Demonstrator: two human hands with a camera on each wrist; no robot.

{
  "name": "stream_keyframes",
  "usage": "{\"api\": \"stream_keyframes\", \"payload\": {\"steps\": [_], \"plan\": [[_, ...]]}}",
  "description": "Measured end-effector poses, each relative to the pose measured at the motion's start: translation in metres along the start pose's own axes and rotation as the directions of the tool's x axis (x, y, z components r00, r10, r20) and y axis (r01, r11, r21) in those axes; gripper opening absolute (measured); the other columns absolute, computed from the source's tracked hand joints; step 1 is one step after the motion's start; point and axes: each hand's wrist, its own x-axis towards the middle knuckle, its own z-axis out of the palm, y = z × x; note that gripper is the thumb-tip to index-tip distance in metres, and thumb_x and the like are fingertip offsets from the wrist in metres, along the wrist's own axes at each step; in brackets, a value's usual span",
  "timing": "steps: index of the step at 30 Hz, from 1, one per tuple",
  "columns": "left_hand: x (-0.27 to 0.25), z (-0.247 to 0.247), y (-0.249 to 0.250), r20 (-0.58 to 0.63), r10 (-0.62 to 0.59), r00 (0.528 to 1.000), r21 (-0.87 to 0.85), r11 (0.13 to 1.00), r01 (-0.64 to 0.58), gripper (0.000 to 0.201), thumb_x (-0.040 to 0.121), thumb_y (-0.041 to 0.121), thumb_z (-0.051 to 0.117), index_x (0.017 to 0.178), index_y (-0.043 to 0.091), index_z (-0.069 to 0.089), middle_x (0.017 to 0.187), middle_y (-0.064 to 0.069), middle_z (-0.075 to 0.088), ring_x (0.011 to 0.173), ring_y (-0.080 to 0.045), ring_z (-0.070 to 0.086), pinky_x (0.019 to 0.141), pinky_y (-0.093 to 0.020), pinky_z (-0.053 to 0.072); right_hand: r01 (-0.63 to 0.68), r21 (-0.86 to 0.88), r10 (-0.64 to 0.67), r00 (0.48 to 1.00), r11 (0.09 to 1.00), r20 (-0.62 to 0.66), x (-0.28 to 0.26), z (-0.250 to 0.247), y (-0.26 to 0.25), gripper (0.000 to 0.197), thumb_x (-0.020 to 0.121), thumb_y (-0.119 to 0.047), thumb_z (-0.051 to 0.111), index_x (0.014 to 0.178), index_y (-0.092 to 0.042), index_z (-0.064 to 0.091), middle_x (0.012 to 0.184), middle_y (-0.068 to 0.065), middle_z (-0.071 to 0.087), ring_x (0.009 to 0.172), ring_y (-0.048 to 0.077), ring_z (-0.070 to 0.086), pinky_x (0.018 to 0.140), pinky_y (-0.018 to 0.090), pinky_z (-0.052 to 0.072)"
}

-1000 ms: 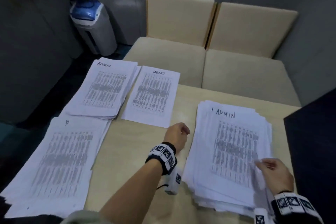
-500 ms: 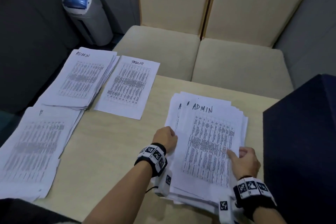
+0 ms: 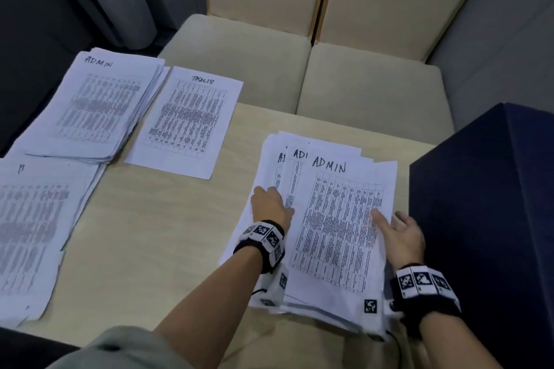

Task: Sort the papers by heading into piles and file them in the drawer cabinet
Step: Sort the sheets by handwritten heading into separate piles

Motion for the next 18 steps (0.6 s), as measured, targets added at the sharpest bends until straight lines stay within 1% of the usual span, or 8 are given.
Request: {"api": "stream_keyframes", "payload": {"steps": [3,6,8,9,11,13,15,18], "plan": [[-0.003,-0.002,0.009,-0.042,0.008,0.999,-0.098,0.995,-0.012,0.042,0.076,-0.005,0.062,0.112,0.002,0.041,0.122,-0.015,0.035,0.095,-0.027,0.047,0.081,-0.032,0.048,0.014,-0.048,-0.002,0.971,0.999,0.237,-0.004,-0.003,-0.005,0.023,0.084,-0.019,0.078,0.105,-0.018,0.069,0.104,0.002,0.073,0.089,0.017,0.069,0.087,0.035,0.053],[-0.004,-0.008,0.015,0.089,-0.026,0.996,-0.117,0.992,0.036,0.037,0.081,-0.003,0.056,0.115,0.002,0.041,0.118,-0.014,0.04,0.092,-0.03,0.053,0.071,-0.029,0.043,-0.034,-0.052,0.045,0.97,0.998,0.239,-0.012,-0.005,-0.009,0.019,0.087,0.003,0.066,0.099,-0.01,0.072,0.09,0.001,0.071,0.085,0.019,0.066,0.078,0.029,0.049],[-0.003,-0.011,0.013,0.139,0.039,0.99,-0.07,0.997,-0.03,0.013,0.084,-0.001,0.051,0.093,0.008,0.051,0.095,-0.007,0.051,0.086,-0.031,0.054,0.067,-0.029,0.04,-0.109,0.018,0.105,0.981,0.994,0.163,-0.016,-0.007,-0.005,0.018,0.081,0.011,0.063,0.082,-0.006,0.069,0.084,0.008,0.069,0.085,0.026,0.064,0.075,0.031,0.048],[-0.002,-0.012,0.009,0.141,0.069,0.988,-0.077,0.995,-0.058,0.018,0.083,-0.003,0.049,0.076,0.013,0.048,0.079,-0.003,0.049,0.078,-0.029,0.051,0.063,-0.027,0.037,-0.159,0.072,0.149,0.981,0.985,0.121,-0.017,-0.009,-0.001,0.018,0.078,0.013,0.062,0.077,-0.005,0.068,0.085,0.013,0.069,0.086,0.029,0.064,0.075,0.034,0.048],[0.001,-0.013,0.0,0.122,0.083,0.989,-0.146,0.987,-0.065,0.033,0.08,-0.005,0.05,0.061,0.019,0.04,0.065,0.001,0.044,0.07,-0.025,0.045,0.059,-0.024,0.035,-0.254,0.221,0.245,0.967,0.941,0.069,-0.02,-0.012,0.006,0.016,0.073,0.012,0.06,0.079,0.0,0.068,0.086,0.019,0.069,0.086,0.034,0.065,0.074,0.041,0.051],[0.004,-0.02,-0.011,0.085,0.062,0.994,-0.284,0.958,-0.035,0.033,0.081,-0.004,0.057,0.06,0.021,0.049,0.067,0.002,0.054,0.066,-0.019,0.051,0.059,-0.02,0.039,-0.29,0.346,0.28,0.957,0.893,0.079,-0.021,-0.014,0.007,0.017,0.073,0.014,0.056,0.085,0.005,0.066,0.087,0.021,0.067,0.079,0.033,0.063,0.065,0.037,0.049],[0.004,-0.027,-0.02,0.098,0.067,0.993,-0.438,0.899,-0.017,0.033,0.08,-0.007,0.063,0.062,0.02,0.054,0.062,0.004,0.056,0.059,-0.013,0.051,0.054,-0.017,0.041,-0.27,0.396,0.246,0.963,0.878,0.111,-0.024,-0.011,0.003,0.02,0.075,0.014,0.059,0.092,0.007,0.067,0.093,0.024,0.066,0.074,0.03,0.063,0.065,0.035,0.048],[-0.005,-0.042,-0.022,0.174,0.195,0.965,-0.587,0.808,-0.057,0.039,0.079,-0.021,0.053,0.061,0.013,0.053,0.047,0.011,0.051,0.05,-0.011,0.043,0.045,-0.015,0.037,-0.124,0.406,0.059,0.984,0.906,0.17,-0.033,0.001,-0.01,0.033,0.081,0.012,0.063,0.102,-0.009,0.076,0.112,0.006,0.069,0.095,0.021,0.065,0.079,0.028,0.052]]}}
